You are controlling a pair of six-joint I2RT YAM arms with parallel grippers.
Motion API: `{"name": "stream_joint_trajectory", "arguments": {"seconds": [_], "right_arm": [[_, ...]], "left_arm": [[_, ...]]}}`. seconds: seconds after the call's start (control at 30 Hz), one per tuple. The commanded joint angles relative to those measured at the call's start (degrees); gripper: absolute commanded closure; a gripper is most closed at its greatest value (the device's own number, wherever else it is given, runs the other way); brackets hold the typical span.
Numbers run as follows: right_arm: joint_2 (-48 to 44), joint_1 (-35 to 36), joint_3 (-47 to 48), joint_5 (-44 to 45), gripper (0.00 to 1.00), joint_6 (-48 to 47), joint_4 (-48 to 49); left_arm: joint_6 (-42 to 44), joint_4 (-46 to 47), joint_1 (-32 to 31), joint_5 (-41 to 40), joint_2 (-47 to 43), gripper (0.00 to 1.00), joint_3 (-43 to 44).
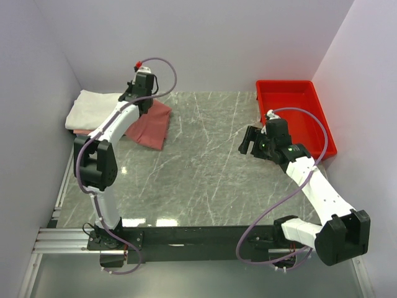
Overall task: Fold and stack the t-shirts
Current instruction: Neatly place the folded tshirt to the corner
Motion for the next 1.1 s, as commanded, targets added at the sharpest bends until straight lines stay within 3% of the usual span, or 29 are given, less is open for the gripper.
{"name": "stream_joint_trajectory", "arguments": {"seconds": [0.0, 0.33, 1.07], "right_arm": [[0.5, -0.5, 0.3, 1.1, 0.10, -0.6, 0.5], [0.8, -0.6, 0.3, 1.1, 0.10, -0.5, 0.6], [1.6, -0.6, -0.3, 0.7, 0.10, -0.4, 1.1]], "left_arm": [[5.3, 0.5, 1.8, 1.5, -4.1, 0.99, 6.1], [9.3, -2.2, 2.5, 1.8, -5.9, 0.99, 11.7], [7.8, -6.8, 4.3, 3.8, -6.9, 0.99, 23.6]]}}
